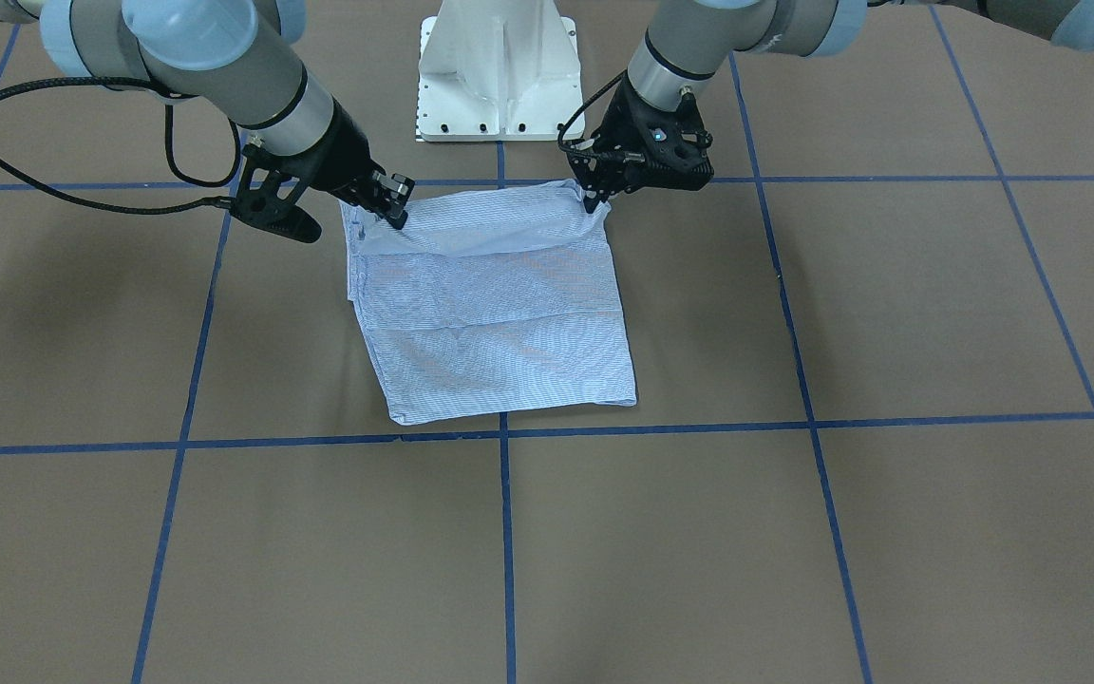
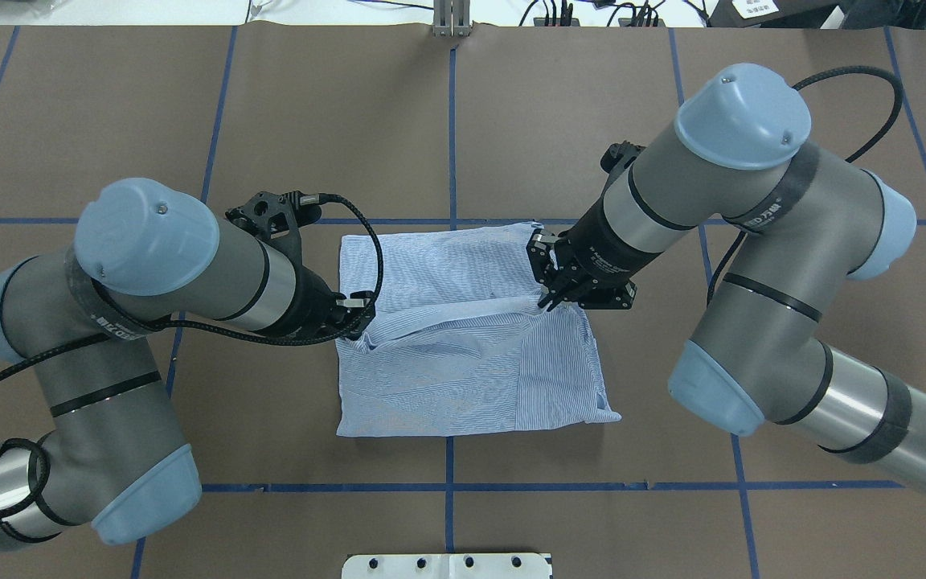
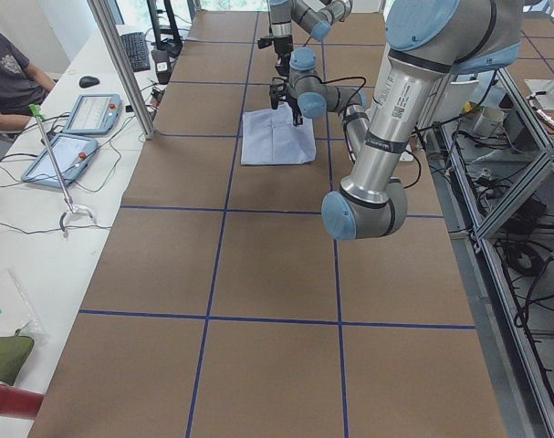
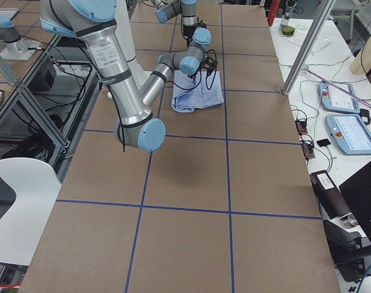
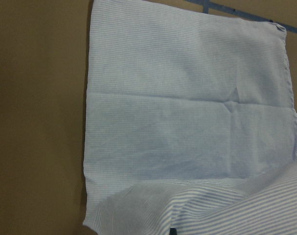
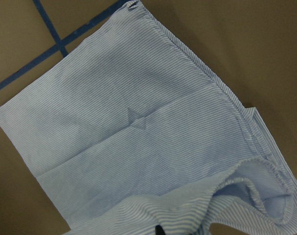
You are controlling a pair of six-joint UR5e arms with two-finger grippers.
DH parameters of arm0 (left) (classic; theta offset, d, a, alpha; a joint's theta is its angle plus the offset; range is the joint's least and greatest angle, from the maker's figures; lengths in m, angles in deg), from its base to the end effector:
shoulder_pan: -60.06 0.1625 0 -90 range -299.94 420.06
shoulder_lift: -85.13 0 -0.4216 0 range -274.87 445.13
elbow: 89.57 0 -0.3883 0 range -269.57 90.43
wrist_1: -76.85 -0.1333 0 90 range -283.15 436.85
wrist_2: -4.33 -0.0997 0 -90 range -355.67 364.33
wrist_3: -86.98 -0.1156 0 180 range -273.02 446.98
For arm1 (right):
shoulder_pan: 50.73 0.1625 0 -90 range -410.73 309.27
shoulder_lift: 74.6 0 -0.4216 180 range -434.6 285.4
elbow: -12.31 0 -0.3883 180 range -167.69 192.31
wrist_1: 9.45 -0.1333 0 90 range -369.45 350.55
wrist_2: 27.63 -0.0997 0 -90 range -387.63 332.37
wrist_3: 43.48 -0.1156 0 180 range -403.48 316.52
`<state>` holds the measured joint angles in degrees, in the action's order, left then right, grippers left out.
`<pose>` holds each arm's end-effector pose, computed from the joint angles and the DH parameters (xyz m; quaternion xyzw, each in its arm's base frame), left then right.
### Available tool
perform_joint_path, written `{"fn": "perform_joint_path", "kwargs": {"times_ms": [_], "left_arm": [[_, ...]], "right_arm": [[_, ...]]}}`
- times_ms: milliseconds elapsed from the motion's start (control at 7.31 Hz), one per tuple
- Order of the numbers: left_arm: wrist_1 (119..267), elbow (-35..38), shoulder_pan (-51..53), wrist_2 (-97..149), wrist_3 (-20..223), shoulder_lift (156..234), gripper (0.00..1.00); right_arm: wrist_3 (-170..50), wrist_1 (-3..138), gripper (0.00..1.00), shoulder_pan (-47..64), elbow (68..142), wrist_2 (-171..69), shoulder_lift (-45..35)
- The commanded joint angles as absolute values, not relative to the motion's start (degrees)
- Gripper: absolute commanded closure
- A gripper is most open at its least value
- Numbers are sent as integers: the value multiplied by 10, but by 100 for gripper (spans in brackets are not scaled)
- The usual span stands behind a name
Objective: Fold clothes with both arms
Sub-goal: 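Lay the held edge onto the shirt's far edge with both grippers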
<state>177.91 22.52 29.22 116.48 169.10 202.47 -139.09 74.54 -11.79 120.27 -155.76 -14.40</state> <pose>0.4593 -0.3787 0.2080 0.0073 0.5214 -0.0739 0.8501 -0.4300 -0.4270 0.2142 -0.1565 -0.4930 0.1829 0.8361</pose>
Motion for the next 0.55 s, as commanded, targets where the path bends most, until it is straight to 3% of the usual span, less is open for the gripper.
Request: {"fn": "perform_joint_path", "kwargs": {"times_ms": [0, 411], "left_arm": [[1841, 170, 277, 1165, 1691, 2026, 100], [1892, 121, 259, 1165, 1689, 2034, 100]], "right_arm": [[-1384, 745, 100, -113, 1152, -1543, -176], [-1353, 742, 100, -87, 1071, -1541, -216]]}}
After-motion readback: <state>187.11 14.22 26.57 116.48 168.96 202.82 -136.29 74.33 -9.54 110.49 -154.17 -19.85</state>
